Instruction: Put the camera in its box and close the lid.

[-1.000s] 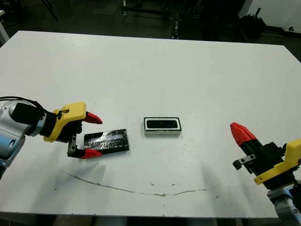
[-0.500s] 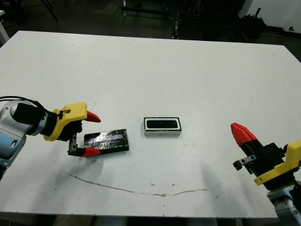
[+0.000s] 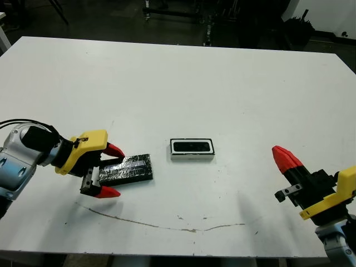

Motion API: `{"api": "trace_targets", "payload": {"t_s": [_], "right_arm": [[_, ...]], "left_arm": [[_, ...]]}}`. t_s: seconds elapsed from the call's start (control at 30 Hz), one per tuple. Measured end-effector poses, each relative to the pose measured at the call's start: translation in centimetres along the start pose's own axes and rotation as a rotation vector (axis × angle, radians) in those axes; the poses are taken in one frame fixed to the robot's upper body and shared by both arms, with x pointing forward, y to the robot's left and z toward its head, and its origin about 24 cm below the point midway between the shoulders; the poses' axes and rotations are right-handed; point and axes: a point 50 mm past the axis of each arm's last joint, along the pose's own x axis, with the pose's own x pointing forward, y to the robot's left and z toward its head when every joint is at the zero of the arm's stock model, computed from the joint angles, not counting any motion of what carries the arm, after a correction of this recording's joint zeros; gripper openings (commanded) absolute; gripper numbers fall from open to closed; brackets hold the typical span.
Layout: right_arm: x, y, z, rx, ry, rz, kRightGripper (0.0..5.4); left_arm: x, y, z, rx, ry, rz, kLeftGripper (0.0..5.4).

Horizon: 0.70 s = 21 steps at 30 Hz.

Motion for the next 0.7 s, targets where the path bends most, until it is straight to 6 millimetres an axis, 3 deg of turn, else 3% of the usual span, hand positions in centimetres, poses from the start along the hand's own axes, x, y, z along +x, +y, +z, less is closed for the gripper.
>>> {"api": "trace_targets", "payload": {"t_s": [0.7], "right_arm": [[-0.03, 0.02, -0.05, -0.006, 0.005, 0.000, 0.00]], "left_arm": [[0.33, -0.13, 0.64, 0.015, 0.004, 0.220, 5.22]]}}
